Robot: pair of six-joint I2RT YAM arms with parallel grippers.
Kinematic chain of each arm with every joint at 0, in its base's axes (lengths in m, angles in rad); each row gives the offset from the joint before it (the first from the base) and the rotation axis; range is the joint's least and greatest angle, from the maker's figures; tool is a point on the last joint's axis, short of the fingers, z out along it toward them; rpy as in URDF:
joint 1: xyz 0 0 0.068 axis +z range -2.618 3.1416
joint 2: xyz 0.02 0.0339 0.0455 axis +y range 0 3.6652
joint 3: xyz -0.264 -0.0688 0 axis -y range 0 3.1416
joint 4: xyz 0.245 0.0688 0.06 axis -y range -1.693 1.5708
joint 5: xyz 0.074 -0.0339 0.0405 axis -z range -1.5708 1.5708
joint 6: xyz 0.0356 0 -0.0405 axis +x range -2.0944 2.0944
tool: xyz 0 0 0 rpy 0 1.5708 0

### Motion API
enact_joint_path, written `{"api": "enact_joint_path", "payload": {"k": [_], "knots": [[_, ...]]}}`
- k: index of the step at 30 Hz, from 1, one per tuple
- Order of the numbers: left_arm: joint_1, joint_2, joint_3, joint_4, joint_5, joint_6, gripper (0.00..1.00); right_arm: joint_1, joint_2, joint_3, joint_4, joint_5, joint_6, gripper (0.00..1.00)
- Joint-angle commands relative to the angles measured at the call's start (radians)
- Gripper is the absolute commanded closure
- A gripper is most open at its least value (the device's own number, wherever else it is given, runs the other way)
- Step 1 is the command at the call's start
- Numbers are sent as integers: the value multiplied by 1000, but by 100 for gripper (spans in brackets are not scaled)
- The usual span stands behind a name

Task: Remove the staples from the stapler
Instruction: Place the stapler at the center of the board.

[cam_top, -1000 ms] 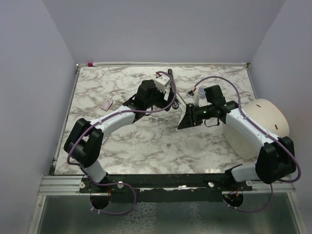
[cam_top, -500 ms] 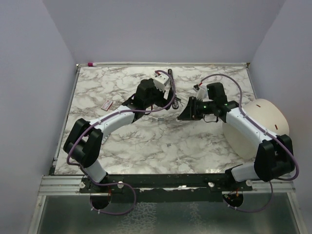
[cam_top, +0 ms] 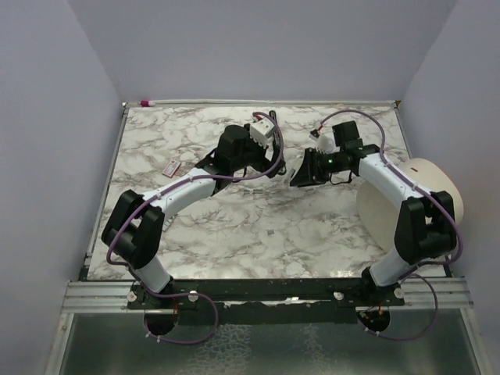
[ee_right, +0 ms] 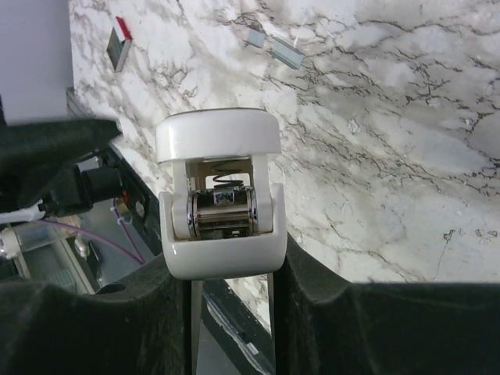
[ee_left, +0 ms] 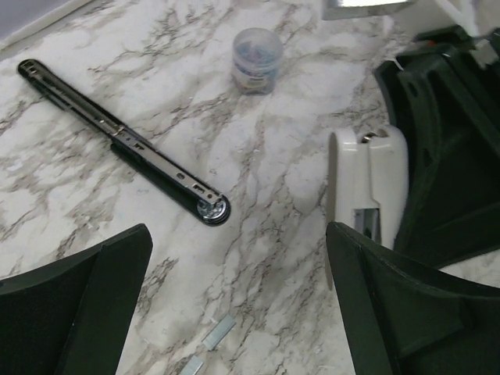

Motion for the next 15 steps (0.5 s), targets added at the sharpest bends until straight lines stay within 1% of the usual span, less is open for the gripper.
{"api": "enact_joint_path", "payload": {"k": [1, 5, 8, 11, 12, 15], "knots": [[-4, -38, 7, 70, 281, 54, 1, -23, 1, 59, -58, -139, -97, 99], [-5, -41, -24, 129, 335, 30, 1, -23, -31, 66, -95, -220, -176, 99], [-7, -25, -20, 156, 376, -16, 2, -23, -63, 56, -102, -242, -210, 99], [-16, -11, -6, 147, 375, -25, 15, -23, -89, 43, -88, -248, -206, 99], [-22, -10, -5, 141, 365, -14, 17, -23, -91, 40, -89, -243, -205, 99], [-51, -16, -7, 108, 274, 30, 24, -23, -91, 44, -98, -228, -210, 99]]}}
